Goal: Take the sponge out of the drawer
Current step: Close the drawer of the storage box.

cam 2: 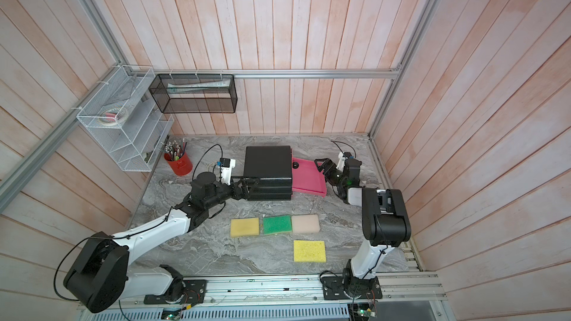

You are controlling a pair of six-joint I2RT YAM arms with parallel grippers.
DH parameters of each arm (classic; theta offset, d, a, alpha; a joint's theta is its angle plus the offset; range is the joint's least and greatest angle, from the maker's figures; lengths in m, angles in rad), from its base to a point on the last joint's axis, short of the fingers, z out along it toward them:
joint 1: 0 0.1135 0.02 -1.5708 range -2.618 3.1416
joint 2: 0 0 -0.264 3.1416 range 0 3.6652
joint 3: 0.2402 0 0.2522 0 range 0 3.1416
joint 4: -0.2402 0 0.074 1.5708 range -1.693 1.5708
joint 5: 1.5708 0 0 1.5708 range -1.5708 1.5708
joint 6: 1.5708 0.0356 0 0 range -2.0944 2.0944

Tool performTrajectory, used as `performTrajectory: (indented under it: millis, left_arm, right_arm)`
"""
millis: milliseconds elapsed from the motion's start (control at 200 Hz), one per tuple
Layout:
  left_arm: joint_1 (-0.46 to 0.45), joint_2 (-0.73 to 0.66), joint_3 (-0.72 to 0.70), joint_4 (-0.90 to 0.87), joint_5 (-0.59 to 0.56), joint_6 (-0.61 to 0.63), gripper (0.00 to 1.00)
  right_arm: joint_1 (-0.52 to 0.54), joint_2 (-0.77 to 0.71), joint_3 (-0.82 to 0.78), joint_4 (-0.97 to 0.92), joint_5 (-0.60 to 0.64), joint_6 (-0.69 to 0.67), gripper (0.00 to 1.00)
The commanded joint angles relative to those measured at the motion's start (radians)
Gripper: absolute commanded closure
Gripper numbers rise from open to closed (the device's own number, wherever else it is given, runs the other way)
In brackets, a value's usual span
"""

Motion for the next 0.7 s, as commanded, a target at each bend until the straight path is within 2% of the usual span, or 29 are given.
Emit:
performTrajectory:
  millis: [0, 365, 530, 690]
  left_arm:
    - [-0.006, 0.015, 0.016, 0.051, 0.067, 0.018, 0.0]
    - [-0.006, 0.039, 0.021, 0.069, 0.106, 0.008, 0.0]
    - [-0.006, 0.048, 0.019, 0.081, 0.111, 0.003, 0.0]
    - [-0.006, 0.05, 0.016, 0.087, 0.117, -0.004, 0.0]
  right_arm:
    - [0.036, -0.013, 0.03, 0.038, -0.069, 0.026, 0.12]
    - [0.127, -0.051, -0.02, 0.152, -0.071, 0.105, 0.12]
    - [0.21, -0.073, -0.029, 0.164, -0.028, 0.13, 0.12]
    - [0.264, -0.069, -0.102, 0.316, -0.008, 0.237, 0.12]
